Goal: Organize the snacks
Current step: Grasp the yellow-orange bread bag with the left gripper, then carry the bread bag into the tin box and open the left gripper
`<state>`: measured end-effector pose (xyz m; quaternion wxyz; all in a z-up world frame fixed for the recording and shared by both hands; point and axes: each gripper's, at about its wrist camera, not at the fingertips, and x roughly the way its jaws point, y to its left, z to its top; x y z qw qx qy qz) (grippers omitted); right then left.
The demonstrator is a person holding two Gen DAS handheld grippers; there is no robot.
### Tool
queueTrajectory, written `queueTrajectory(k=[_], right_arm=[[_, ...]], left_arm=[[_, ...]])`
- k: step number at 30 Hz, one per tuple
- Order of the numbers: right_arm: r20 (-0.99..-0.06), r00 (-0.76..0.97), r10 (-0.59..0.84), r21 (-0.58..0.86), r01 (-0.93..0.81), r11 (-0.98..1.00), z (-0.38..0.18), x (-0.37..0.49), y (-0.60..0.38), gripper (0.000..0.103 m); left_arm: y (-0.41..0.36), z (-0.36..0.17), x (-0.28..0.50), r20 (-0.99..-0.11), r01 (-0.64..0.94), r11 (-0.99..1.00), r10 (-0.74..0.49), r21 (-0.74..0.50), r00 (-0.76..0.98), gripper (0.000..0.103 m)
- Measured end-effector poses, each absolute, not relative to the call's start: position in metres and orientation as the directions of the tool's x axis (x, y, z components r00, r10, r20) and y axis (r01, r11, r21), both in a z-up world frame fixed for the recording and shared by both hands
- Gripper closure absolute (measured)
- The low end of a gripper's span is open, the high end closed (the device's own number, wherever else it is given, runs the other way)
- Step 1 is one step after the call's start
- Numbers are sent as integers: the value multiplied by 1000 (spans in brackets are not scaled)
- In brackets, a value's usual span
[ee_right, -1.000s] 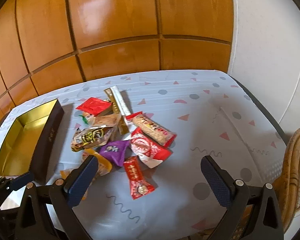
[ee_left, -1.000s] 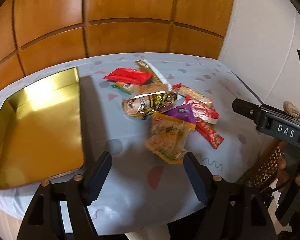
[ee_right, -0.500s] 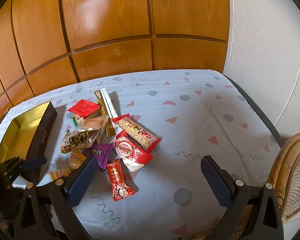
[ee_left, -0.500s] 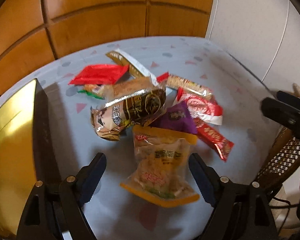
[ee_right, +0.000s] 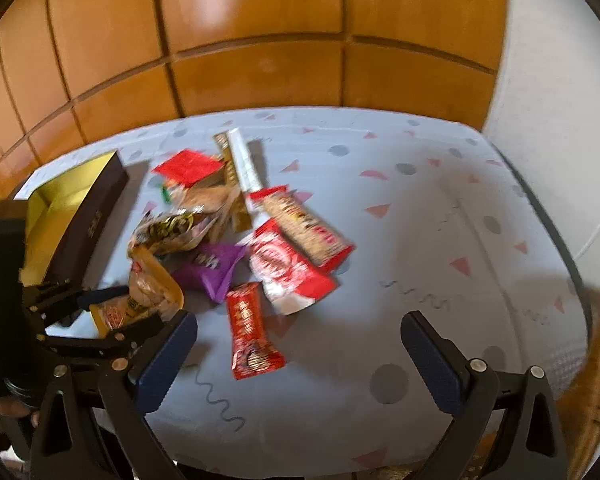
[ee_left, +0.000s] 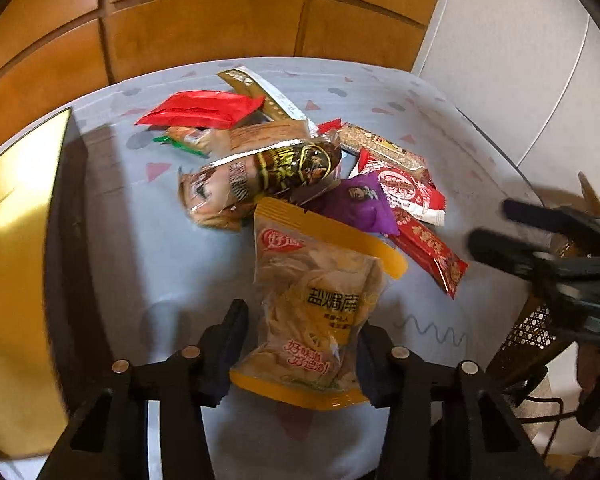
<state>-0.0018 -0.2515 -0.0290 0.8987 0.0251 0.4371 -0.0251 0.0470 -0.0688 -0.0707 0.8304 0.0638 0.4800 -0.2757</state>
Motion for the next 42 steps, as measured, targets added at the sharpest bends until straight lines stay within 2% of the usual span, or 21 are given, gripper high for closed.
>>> queueTrajectory(k=[3, 7, 9, 12, 17, 21, 25, 30, 35, 42], right_arm=[[-816, 578, 15, 40, 31, 999, -44, 6, -244, 37], [-841, 540, 39, 52, 8, 999, -63, 19, -241, 46], [-850, 523, 57, 67, 0, 998, -71, 25, -241, 56], [-856, 513, 60, 61, -15, 998, -79, 30, -239, 65], [-866, 495, 74, 61, -43, 997, -80, 32, -239, 65], [-872, 487, 59, 30, -68, 997, -82, 34, -235, 64], [-862, 504, 49, 9, -82, 997, -82, 31, -233, 64], [-850, 523, 58, 6, -99, 995, -83, 27, -233, 65], [-849, 525, 61, 5, -108, 994, -82, 26, -234, 65], [-848, 527, 59, -1, -113, 994, -82, 27, -233, 65]], left_arm=[[-60, -60, 36, -815, 519, 840, -409, -160, 410, 54], [-43, -42, 28, -787, 504, 840, -445, -200, 428, 54], [-30, -29, 26, -766, 486, 844, -463, -227, 446, 54], [-4, -8, 26, -729, 437, 858, -478, -268, 491, 54], [52, 19, 47, -706, 281, 908, -418, -310, 571, 54], [79, 23, 81, -750, 147, 960, -277, -238, 600, 54], [92, 13, 121, -789, 71, 971, -227, -228, 571, 54], [94, -14, 175, -837, 7, 974, -196, -225, 511, 53], [84, -33, 211, -856, 9, 974, -202, -225, 476, 50], [80, -36, 214, -861, -14, 976, -185, -218, 474, 49]])
